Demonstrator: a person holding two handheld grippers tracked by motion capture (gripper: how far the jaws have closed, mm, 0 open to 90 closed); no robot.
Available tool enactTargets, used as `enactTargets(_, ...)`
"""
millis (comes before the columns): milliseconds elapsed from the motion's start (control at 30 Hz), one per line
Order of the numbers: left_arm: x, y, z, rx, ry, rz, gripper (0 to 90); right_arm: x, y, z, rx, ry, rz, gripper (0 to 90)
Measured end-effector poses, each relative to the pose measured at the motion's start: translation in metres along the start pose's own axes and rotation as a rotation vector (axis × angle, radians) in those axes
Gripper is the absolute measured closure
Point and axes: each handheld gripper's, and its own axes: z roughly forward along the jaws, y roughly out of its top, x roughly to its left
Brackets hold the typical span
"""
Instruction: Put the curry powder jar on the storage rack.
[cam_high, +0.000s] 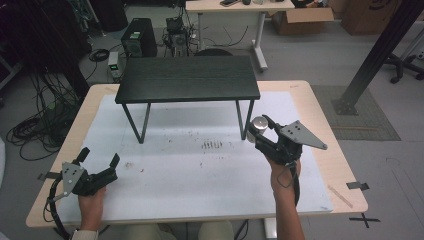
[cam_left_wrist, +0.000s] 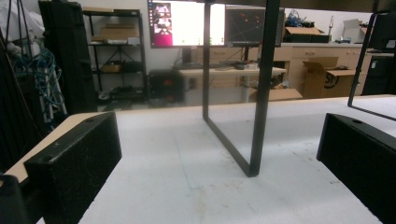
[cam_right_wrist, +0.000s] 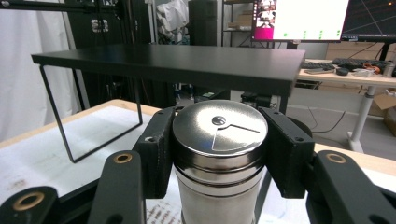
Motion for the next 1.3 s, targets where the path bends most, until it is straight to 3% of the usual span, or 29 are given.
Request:
enactTargets(367,0.0,0.0,0.0,0.0,0.0,0.001,0.2,0.008,0.024,0.001,-0.02,0.039,0.005,48.7)
enactTargets(633,0.0,0.0,0.0,-0.001,0.0,0.001,0.2,0.014,0.044,0.005,-0.042,0.06,-0.024,48.7)
enactTargets(1300,0.0,0.0,0.0,-0.001,0.001,0.001,0.2,0.027,0.095,0.035,-0.093,0.121,-0.065,48.8)
